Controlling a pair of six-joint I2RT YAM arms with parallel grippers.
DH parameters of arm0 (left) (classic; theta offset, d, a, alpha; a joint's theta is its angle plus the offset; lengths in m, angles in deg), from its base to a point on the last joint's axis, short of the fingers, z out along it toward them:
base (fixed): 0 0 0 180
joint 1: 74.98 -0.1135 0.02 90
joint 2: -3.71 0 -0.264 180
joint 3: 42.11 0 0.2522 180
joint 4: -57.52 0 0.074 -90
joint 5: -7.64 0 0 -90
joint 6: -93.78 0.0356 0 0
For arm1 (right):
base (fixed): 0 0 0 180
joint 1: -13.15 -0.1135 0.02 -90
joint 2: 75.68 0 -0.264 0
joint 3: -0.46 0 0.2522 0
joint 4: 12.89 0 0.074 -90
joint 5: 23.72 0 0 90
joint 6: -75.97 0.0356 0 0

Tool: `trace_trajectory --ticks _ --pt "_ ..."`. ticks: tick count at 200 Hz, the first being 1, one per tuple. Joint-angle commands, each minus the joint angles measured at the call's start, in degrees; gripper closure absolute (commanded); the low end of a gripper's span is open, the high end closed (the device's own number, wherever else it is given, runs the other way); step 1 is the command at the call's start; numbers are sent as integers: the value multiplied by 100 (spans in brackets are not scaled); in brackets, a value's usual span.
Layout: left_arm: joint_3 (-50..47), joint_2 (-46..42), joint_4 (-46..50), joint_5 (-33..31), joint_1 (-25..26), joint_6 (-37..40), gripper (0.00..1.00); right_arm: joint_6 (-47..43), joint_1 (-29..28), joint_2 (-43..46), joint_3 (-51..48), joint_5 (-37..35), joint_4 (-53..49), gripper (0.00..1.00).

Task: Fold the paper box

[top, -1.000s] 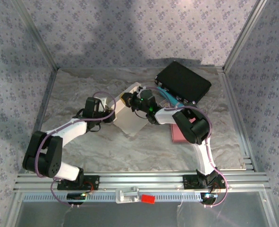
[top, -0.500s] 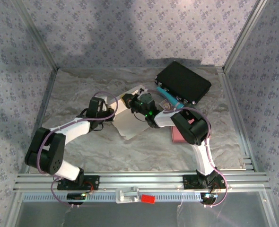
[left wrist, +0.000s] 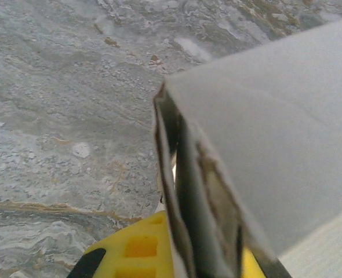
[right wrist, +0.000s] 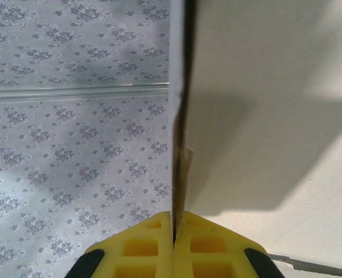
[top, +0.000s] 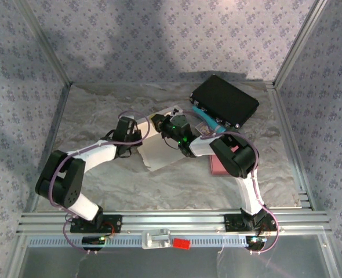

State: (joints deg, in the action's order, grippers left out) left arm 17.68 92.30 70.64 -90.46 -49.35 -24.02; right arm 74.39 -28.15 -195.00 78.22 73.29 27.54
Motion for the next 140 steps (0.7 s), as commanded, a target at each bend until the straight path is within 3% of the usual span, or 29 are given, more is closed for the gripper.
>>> trace_trajectory --ticks 1,23,36,51,91,108,140 --pt "367 95 553 -333 87 -98 100 -3 -198 293 -208 268 -983 93" --pt "780 32 1099 -255 28 204 100 -447 -25 953 -327 256 -1803 65" --pt "1107 59 1510 -4 -103 406 100 -876 121 1462 -264 301 -2575 55" --pt "1417 111 1784 744 -347 695 100 -1378 321 1967 -147 424 -3432 48" --pt "2347 392 2781 2194 -945 1619 100 -2393 961 2926 641 342 -6251 44" --pt "2818 627 3260 2423 -1024 1901 100 -2660 1170 2928 1185 310 -7320 44" --pt "3334 969 3697 2650 -1025 2049 100 -3163 1239 2549 2278 157 -8389 48"
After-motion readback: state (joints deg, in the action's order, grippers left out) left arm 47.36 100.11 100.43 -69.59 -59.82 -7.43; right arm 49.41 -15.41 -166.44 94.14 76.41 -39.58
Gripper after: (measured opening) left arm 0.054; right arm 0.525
